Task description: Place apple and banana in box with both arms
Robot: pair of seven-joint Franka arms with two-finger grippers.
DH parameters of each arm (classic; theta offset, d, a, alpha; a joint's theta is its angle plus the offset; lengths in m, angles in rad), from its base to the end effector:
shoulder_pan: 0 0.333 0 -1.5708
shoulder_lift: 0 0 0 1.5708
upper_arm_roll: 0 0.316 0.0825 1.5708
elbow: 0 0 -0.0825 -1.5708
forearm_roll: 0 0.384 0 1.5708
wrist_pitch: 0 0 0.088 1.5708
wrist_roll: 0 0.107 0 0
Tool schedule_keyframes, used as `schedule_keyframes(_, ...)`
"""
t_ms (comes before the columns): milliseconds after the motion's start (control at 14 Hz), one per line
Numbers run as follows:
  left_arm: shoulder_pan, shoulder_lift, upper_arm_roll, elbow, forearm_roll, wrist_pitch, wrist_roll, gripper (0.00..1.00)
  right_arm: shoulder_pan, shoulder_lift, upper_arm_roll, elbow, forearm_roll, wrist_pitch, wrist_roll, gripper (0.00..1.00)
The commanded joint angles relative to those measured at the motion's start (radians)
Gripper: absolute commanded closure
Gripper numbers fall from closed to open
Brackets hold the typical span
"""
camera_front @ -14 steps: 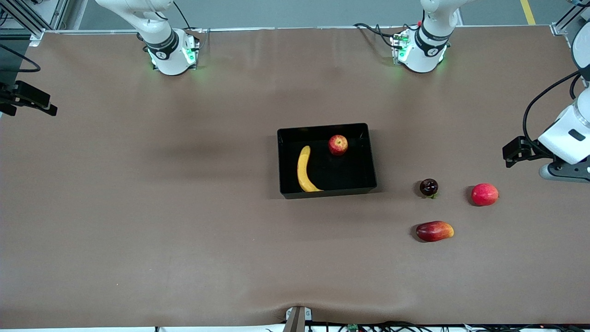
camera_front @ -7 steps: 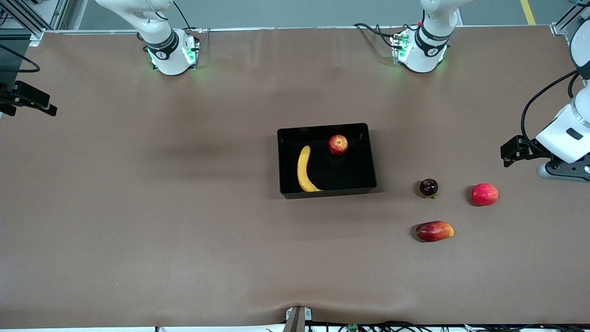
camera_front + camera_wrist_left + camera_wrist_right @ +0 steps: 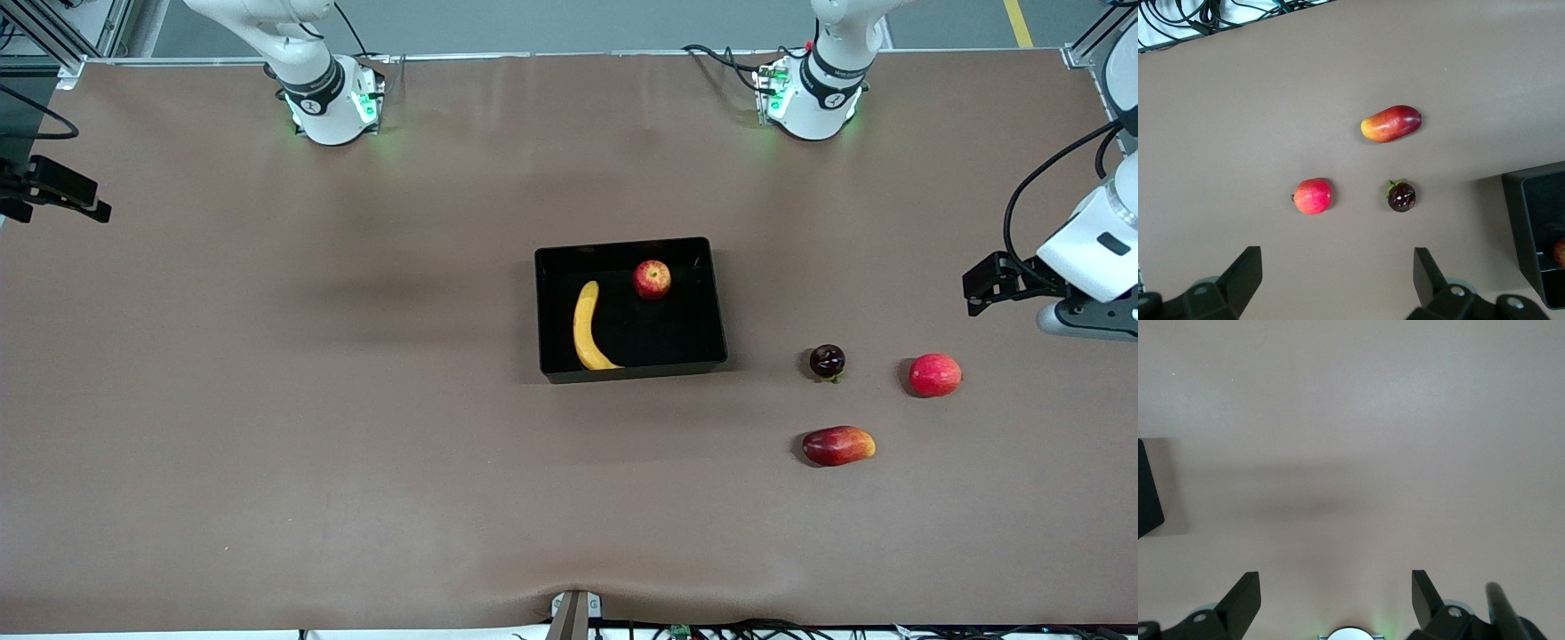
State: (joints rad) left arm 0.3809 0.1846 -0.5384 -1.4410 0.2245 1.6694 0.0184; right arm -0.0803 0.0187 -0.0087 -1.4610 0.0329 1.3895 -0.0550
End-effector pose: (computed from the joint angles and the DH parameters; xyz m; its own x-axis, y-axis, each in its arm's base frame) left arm 0.6132 -0.0448 0.6018 0.9810 -0.1824 0.0663 -0.1727 -0.9762 -0.1310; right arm 0.5395 -0.0441 0.6501 0.9957 -0.0278 -0.0881 -0.0312 -0.9988 -0.0375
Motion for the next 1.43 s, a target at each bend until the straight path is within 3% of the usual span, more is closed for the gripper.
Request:
schedule_keyframes(0, 0.0, -0.025, 0.005, 0.017, -0.027, -0.066, 0.009, 0.0, -0.004, 0.001, 0.006, 0.007, -0.004, -0.01, -0.011, 0.0)
schedule_keyframes(71, -0.022, -0.039, 0.015, 0.024, -0.024, -0.074, -0.003, 0.0, -0.006, 0.001, 0.006, 0.008, -0.004, -0.012, -0.009, 0.0)
schedule_keyframes(214, -0.12, -0.074, 0.124, 0.008, -0.04, -0.088, -0.021, 0.0, -0.004, 0.001, 0.004, 0.01, -0.004, -0.012, -0.011, 0.0)
schedule_keyframes(500, -0.241, -0.154, 0.285, -0.065, -0.177, -0.132, -0.026, 0.0, 0.001, 0.001, 0.006, 0.01, -0.004, -0.012, -0.009, 0.0)
schedule_keyframes(714, -0.336, -0.213, 0.394, -0.129, -0.208, -0.132, -0.026, 0.0, -0.001, 0.001, 0.006, 0.01, -0.004, -0.01, -0.009, 0.0)
schedule_keyframes(1000, -0.418, -0.289, 0.483, -0.209, -0.212, -0.125, -0.029, 0.0, -0.003, 0.001, 0.006, 0.01, -0.004, -0.01, -0.009, 0.0)
schedule_keyframes(1357, -0.444, -0.382, 0.494, -0.326, -0.212, -0.043, -0.035, 0.0, -0.001, 0.001, 0.006, 0.008, -0.004, -0.01, -0.009, 0.0)
